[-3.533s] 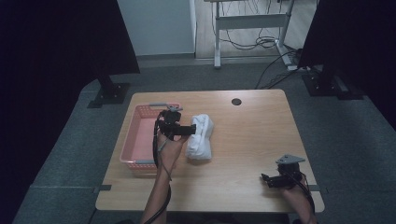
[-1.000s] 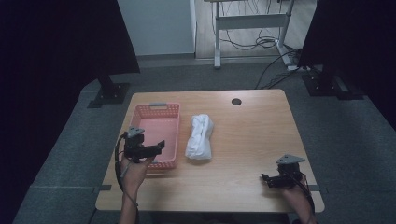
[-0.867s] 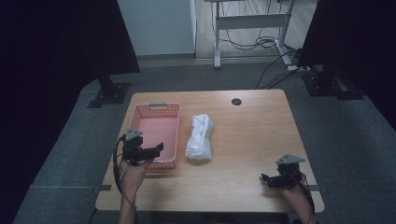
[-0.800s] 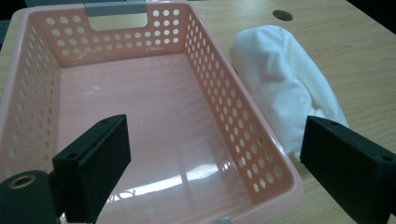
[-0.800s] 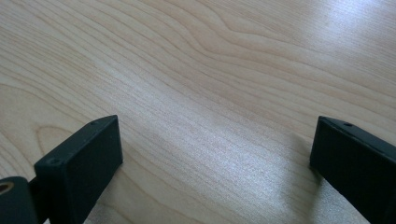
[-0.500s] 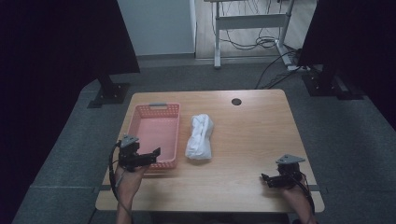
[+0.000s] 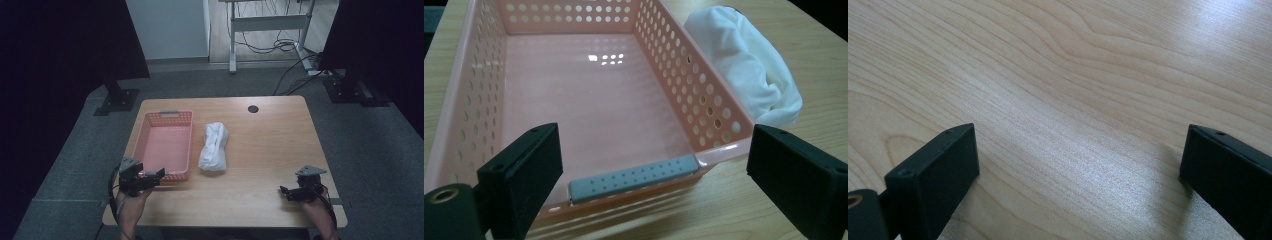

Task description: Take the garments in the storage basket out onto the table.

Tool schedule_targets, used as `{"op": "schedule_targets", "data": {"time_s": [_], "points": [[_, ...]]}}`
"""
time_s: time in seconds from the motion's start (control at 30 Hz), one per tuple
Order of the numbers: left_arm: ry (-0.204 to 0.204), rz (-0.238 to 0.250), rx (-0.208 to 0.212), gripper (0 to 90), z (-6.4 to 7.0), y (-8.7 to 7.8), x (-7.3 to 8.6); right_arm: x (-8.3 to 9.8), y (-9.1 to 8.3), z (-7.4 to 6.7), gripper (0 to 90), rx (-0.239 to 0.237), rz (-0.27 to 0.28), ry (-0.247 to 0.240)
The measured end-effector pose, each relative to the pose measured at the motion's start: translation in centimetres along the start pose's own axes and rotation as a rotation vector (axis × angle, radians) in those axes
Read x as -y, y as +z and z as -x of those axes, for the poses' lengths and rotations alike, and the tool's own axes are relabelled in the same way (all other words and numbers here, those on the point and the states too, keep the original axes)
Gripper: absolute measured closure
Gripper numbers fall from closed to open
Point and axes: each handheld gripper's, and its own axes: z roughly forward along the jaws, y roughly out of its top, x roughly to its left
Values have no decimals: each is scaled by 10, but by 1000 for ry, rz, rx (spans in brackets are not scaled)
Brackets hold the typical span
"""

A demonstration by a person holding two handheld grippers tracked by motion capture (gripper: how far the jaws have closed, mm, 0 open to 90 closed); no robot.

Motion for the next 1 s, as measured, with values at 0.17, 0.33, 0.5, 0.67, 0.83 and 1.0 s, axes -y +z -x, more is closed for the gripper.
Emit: {"op": "schedule_targets", "data": {"time_s": [0.17, 0.33, 0.5, 0.67, 0.83, 1.0], "points": [[-5, 4, 1, 57, -3, -3, 10, 0, 0, 0, 19, 0, -1, 0], [-2, -9, -2, 59, -4, -4, 21, 0, 0, 0, 20, 0, -1, 0], [-2, 4, 1, 58, -6, -5, 33, 0, 0, 0, 20, 1, 1, 0], [2, 1, 1, 46, -7, -2, 44, 0, 0, 0, 21, 1, 1, 0], [18, -24, -19, 42, -5, 4, 54, 0, 0, 0, 21, 1, 1, 0], [11, -43, -29, 43, -6, 10, 63, 0, 0, 0, 21, 1, 1, 0]]}}
